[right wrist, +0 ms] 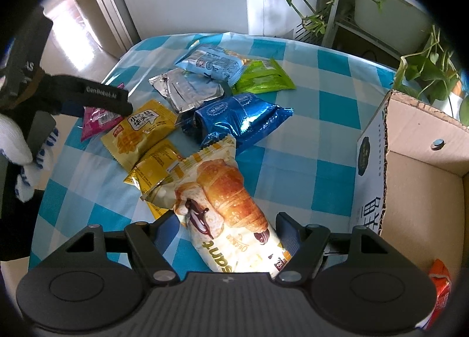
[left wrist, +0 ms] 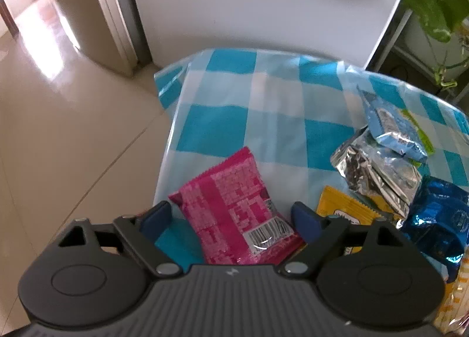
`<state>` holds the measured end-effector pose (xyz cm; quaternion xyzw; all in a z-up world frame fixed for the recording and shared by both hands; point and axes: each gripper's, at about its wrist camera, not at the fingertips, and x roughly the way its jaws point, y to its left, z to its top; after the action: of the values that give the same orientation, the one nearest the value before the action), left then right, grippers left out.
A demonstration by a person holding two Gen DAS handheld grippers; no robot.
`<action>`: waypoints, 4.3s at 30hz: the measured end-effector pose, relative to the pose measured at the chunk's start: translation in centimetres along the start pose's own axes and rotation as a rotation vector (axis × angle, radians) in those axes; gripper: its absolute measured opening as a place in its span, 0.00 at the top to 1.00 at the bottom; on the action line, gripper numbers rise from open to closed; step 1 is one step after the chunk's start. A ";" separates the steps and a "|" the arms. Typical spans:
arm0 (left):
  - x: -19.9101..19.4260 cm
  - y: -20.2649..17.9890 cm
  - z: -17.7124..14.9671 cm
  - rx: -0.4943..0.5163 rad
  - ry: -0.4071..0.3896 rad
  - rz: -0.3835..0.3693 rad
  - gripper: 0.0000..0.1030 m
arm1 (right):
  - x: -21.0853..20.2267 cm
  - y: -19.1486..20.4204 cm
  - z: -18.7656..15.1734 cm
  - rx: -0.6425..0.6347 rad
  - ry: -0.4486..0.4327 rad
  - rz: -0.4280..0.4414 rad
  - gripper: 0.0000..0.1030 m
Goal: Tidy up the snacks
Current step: 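Move the left tool to the pink bag while the right tool approaches the croissant bag, then grasp and lift the pink bag with the left tool while the right tool grasps the croissant bag, then carry the pink bag and croissant bag over the box and open both tools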
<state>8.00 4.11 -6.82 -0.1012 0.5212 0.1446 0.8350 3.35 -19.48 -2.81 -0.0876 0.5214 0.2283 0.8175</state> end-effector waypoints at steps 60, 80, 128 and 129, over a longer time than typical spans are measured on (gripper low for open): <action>-10.7 -4.2 -4.5 0.211 -0.263 -0.276 0.49 | -6.8 0.6 0.3 0.239 -0.315 -0.055 0.32; -12.7 -7.3 -5.2 0.262 -0.311 -0.357 0.49 | -10.2 -3.3 -0.6 0.329 -0.409 -0.081 0.32; -15.0 -20.6 -6.1 0.428 -0.252 -0.537 0.16 | -15.0 -15.4 -5.9 0.703 -0.566 -0.163 0.16; -15.0 -20.0 -5.8 0.426 -0.257 -0.527 0.16 | -14.9 -15.1 -5.6 0.690 -0.564 -0.156 0.16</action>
<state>3.87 -18.56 4.52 -0.0370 0.3866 -0.1757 0.9046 0.57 -39.11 6.57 0.2165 0.3157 -0.0061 0.9238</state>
